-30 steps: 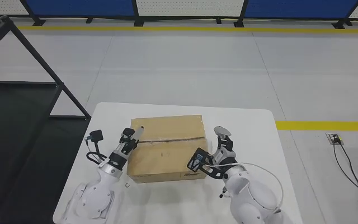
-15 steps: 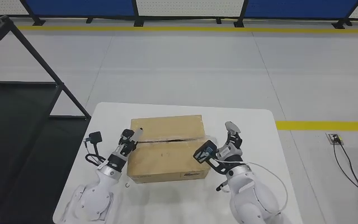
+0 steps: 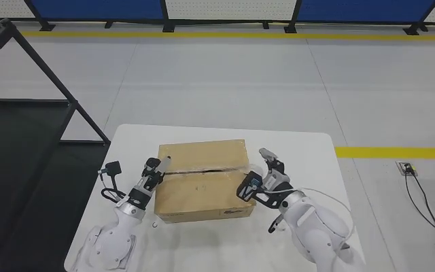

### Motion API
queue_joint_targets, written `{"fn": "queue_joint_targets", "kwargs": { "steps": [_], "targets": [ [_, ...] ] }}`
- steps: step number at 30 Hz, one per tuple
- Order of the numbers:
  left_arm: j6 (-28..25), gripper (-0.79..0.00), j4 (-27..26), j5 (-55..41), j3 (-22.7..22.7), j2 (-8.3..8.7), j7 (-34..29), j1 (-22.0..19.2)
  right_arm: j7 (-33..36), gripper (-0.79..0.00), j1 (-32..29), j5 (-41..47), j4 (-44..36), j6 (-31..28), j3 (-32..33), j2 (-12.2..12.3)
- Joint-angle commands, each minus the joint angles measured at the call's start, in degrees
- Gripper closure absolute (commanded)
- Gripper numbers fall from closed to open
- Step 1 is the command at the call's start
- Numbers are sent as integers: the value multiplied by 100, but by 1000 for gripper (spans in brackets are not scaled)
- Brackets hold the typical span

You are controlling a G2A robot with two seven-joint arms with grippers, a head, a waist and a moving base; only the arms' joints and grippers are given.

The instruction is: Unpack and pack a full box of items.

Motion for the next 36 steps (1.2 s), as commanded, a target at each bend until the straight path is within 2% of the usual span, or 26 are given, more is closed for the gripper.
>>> {"fn": "queue_joint_targets", "kwargs": {
  "steps": [1,10,13,19,22,30,36],
  "targets": [
    [-2,-785,3,11,16,-2,-3,-9,-209,0,-43,45,-44,-228,125,31],
    [-9,-785,22,8,47,-7,9,-42,-714,0,26,242,-16,-1026,427,120],
    [-2,-785,20,-5,38,-7,11,-44,-956,0,158,363,80,-1468,481,153],
    [9,-785,27,6,37,-7,14,-65,-955,0,360,782,49,-1823,585,174],
    [4,-785,43,-6,43,-8,6,-78,-843,0,405,1186,5,-1968,653,174],
    [-11,-785,86,-53,48,-10,-17,-124,-458,0,744,2494,227,-2909,827,205],
    [-25,-785,111,-67,57,-10,-46,-152,-474,0,904,3381,431,-3369,959,247]
  ]
}}
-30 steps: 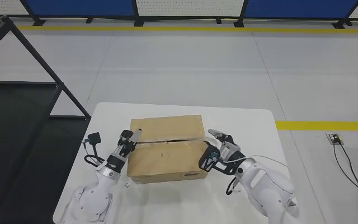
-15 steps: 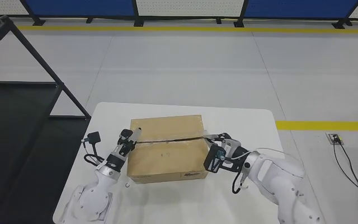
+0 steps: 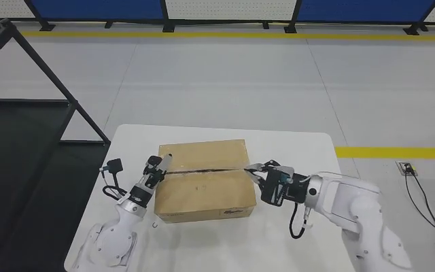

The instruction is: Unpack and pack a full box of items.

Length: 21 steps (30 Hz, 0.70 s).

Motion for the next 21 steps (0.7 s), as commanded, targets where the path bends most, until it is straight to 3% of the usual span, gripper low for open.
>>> {"fn": "queue_joint_targets", "kwargs": {
  "steps": [1,4,16,21],
  "targets": [
    [-5,-785,3,-5,3,0,-3,-7,-32,0,20,289,56,-96,36,13],
    [-11,-785,11,-9,6,-1,-6,-16,232,0,67,367,60,-133,43,40],
    [-13,-785,28,-15,-15,5,-37,-18,195,0,-2,351,-32,-112,1,51],
    [-17,-785,24,-20,-24,7,-46,-11,214,0,-2,1082,143,-167,32,78]
  ]
}}
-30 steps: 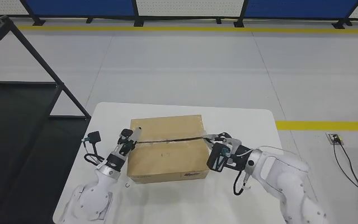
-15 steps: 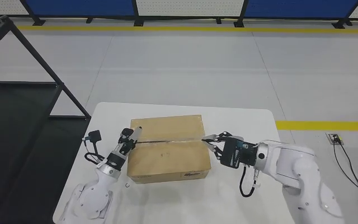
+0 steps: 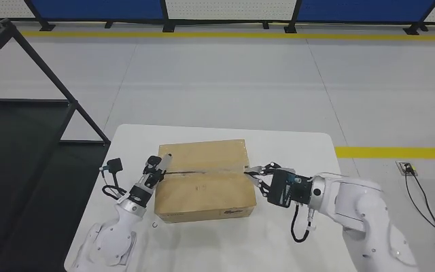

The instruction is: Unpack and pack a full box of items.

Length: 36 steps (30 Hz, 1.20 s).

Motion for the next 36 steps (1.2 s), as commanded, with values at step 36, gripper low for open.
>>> {"fn": "queue_joint_targets", "kwargs": {
  "steps": [36],
  "targets": [
    [-26,-785,24,-18,2,8,-2,14,3880,0,1063,5323,1398,1640,-637,289]
  ]
}}
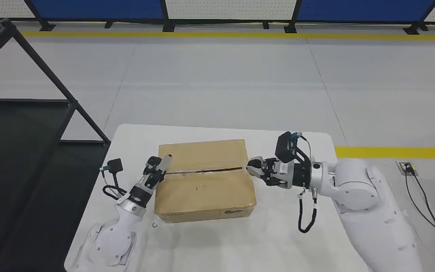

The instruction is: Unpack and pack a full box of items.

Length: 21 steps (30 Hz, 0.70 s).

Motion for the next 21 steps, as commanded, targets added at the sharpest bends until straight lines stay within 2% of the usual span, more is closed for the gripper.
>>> {"fn": "queue_joint_targets", "kwargs": {
  "steps": [1,5,10,21],
  "targets": [
    [0,-785,-14,4,-3,0,18,15,66,0,97,253,108,133,-61,0],
    [-7,-785,-25,7,-22,4,20,43,458,0,272,1007,366,431,-127,21],
    [-9,-785,-24,1,-20,5,-4,46,1318,0,580,2024,698,1081,-261,47],
    [-41,-785,18,-42,-43,10,-27,21,1572,0,1153,2611,1507,1652,-529,27]
  ]
}}
